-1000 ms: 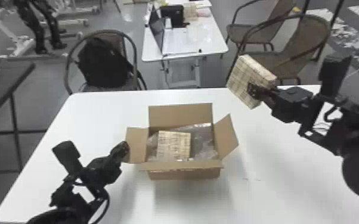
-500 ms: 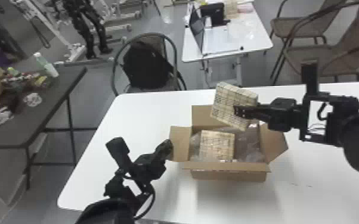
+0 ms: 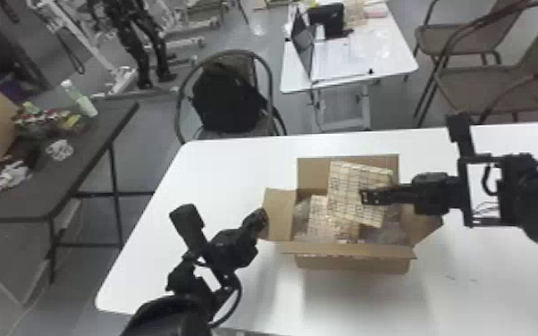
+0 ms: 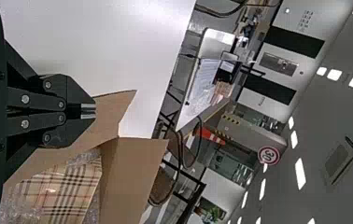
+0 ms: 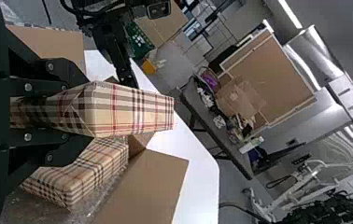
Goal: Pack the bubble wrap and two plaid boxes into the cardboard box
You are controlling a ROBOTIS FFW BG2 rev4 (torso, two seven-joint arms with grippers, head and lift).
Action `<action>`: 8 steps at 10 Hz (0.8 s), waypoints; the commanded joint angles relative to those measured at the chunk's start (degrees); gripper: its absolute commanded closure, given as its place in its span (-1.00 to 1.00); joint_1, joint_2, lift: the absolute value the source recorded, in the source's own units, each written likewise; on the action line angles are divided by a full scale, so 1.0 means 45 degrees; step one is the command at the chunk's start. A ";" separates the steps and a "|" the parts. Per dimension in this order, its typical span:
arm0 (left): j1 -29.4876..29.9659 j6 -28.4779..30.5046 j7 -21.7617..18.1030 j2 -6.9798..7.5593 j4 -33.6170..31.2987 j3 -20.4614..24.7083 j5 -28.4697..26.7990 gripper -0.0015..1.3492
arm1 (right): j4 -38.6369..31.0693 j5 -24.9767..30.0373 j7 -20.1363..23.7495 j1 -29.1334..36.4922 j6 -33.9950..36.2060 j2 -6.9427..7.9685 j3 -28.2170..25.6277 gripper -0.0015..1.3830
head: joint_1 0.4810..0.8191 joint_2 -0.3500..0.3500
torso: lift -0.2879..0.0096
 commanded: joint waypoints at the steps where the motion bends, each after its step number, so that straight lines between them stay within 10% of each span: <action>1: -0.0054 0.0001 0.0000 -0.0033 0.0016 -0.0043 -0.0027 0.80 | 0.0786 0.0158 0.0455 -0.0322 0.0247 0.0043 0.0210 0.34 | 0.27 0.94 | 0.46; 3: -0.0015 0.0001 0.0000 -0.0033 0.0036 -0.0024 0.0012 0.80 | 0.0708 -0.0232 0.0494 -0.0244 0.0013 0.0043 0.0073 -0.74 | 0.27 0.95 | 0.46; 4: -0.0015 -0.0019 0.0000 -0.0033 0.0016 -0.0024 0.0012 0.80 | 0.0493 -0.0428 0.0494 -0.0087 -0.0202 0.0023 -0.0337 -0.92 | 0.27 0.95 | 0.46; 8: 0.0044 -0.0077 0.0000 -0.0033 0.0016 -0.0004 0.0071 0.80 | -0.4057 0.1135 -0.1713 0.2413 -0.1686 -0.0211 -0.3638 -0.77 | 0.27 0.78 | 0.46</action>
